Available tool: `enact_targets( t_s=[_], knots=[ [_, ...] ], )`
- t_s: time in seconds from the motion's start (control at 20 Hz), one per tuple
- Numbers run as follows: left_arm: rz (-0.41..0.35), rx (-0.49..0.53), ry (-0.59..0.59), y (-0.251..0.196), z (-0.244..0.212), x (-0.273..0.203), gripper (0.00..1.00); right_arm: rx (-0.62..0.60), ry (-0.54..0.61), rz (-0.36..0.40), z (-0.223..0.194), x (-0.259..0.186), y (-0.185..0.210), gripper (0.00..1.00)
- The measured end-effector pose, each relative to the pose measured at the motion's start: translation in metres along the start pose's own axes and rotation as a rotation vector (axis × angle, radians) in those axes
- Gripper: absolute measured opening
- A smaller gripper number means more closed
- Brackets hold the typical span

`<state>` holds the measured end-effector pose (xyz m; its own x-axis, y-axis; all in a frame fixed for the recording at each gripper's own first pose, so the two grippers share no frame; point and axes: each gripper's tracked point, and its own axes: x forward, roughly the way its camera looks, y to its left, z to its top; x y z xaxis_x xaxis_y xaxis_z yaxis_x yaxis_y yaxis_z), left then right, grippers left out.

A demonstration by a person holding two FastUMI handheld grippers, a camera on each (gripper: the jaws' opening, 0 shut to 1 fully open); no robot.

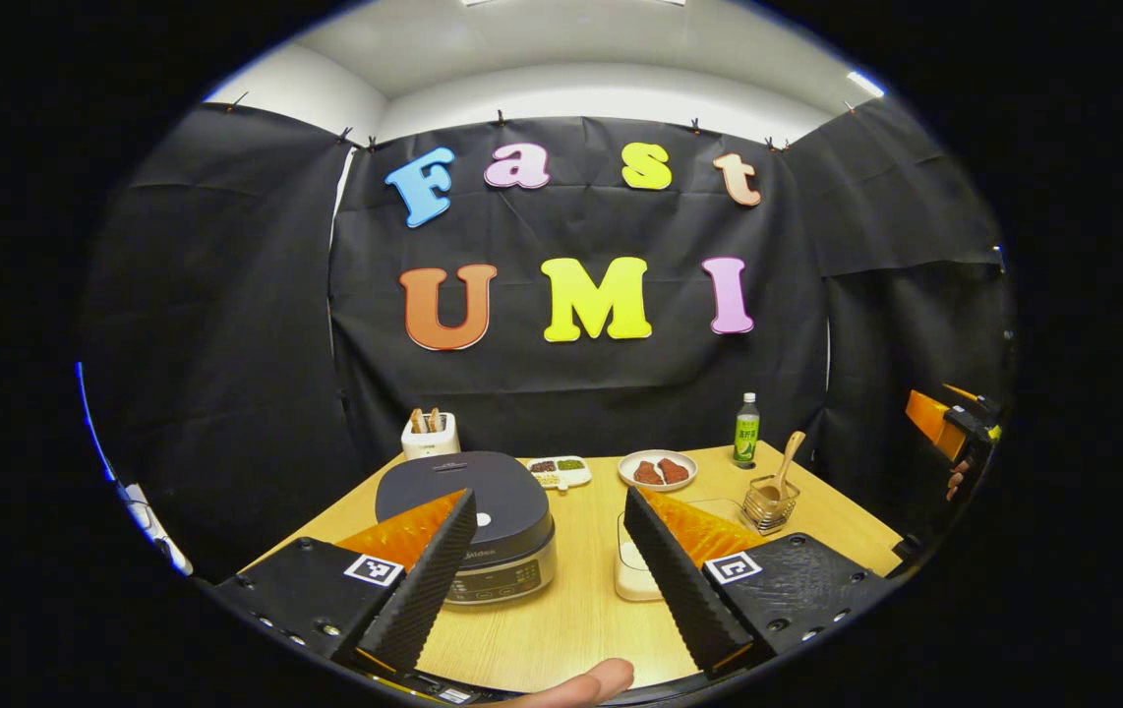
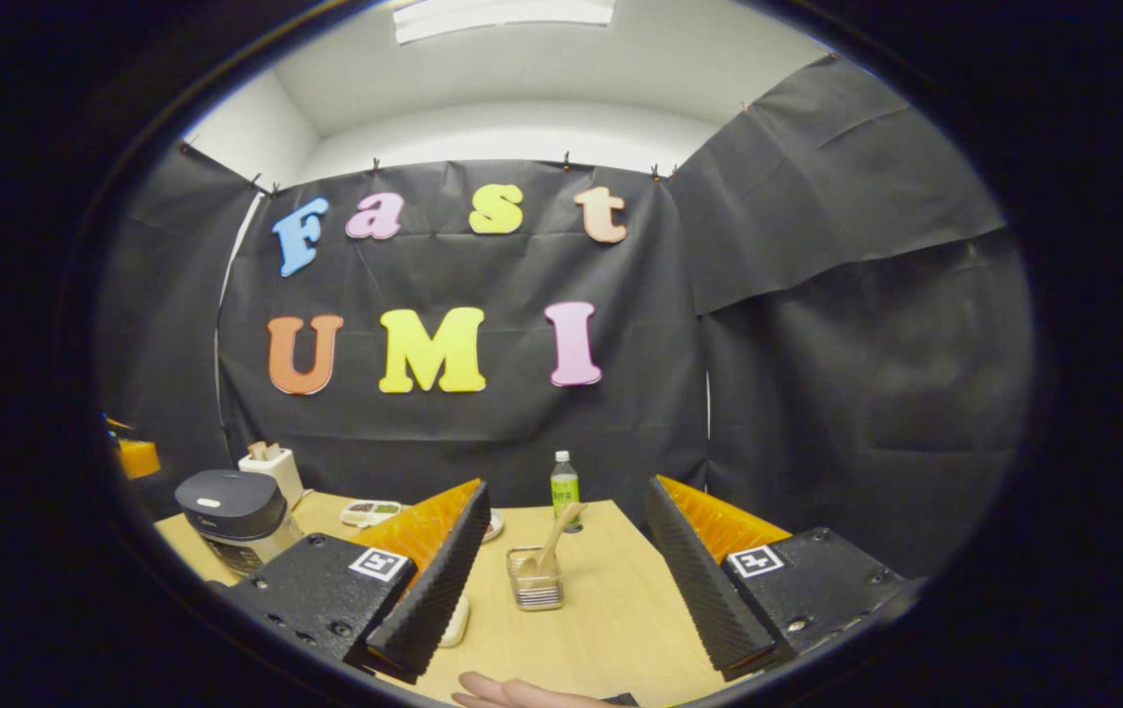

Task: Close the left gripper, press the button to open the rice cooker; take a wooden spoon from the chopstick holder with the right hand, scoop a spoonful of rice and pour it into the rice cooker, then put the wooden spoon back into the chopstick holder.

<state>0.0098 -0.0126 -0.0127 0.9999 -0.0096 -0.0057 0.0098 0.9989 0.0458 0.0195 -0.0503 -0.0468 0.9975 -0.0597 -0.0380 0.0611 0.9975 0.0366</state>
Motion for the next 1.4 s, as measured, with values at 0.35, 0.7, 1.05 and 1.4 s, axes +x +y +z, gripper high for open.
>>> enact_targets(
  t_s=[0.35,0.7,1.05,1.4],
  knots=[
    [0.091,-0.105,0.048,0.035,-0.004,0.032,0.68,0.002,0.029,0.027,-0.015,0.000,0.002,1.00],
    [0.149,-0.095,0.114,0.068,-0.024,0.068,0.22,-0.052,0.004,0.089,-0.017,-0.008,0.028,1.00],
    [0.134,-0.113,0.269,0.071,-0.068,0.103,0.00,-0.086,0.045,0.107,-0.041,-0.002,0.043,1.00],
    [0.142,-0.141,0.368,0.077,-0.094,0.127,0.00,-0.042,0.112,0.078,-0.064,0.010,0.032,1.00]
  ],
)
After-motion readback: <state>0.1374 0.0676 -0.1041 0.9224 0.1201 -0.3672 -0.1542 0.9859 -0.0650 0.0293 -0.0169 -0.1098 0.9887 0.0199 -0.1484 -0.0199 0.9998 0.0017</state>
